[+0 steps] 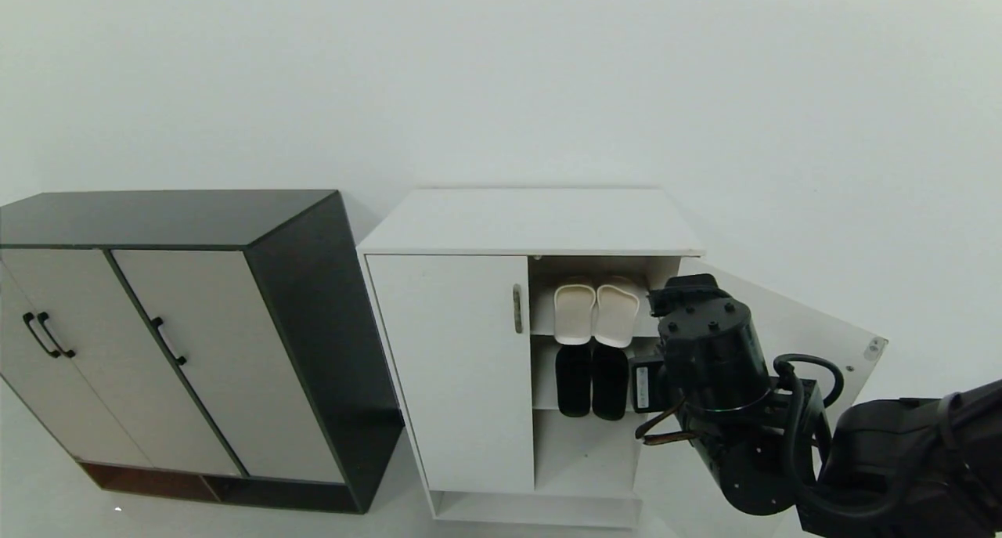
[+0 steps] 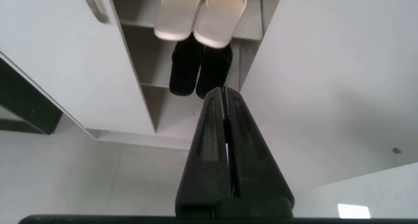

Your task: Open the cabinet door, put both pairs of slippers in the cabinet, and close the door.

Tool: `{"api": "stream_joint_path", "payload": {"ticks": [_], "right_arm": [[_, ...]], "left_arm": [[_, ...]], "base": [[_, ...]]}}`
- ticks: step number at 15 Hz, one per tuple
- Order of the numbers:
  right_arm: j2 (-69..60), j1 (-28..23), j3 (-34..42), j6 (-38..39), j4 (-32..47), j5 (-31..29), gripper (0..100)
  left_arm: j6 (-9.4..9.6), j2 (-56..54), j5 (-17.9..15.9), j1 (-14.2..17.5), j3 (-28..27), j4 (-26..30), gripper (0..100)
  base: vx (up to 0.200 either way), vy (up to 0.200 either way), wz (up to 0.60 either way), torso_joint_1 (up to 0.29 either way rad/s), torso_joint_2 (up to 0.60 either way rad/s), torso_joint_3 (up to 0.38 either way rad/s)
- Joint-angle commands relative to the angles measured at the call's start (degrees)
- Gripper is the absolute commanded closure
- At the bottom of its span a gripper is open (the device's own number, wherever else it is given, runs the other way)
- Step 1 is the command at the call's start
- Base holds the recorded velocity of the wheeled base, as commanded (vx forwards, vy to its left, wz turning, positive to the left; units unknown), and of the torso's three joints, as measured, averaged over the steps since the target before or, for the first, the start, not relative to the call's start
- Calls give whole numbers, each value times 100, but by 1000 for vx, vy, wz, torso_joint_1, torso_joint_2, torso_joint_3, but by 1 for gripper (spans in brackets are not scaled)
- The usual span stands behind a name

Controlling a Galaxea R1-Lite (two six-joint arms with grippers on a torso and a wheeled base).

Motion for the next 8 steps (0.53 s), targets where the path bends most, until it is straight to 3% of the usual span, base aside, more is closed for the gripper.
{"api": "stream_joint_path", "payload": {"ticks": [1, 8], "right_arm": [[2, 3, -1, 1, -3, 0, 100], [-7, -14, 8, -16, -3, 44, 100]], "left_arm": [[-5, -1, -2, -1, 0, 0, 100], [4, -1, -2, -1, 0, 0, 100]], "base": [[0, 0, 0, 232, -544, -325], [0, 0, 0, 245, -571, -323]]}}
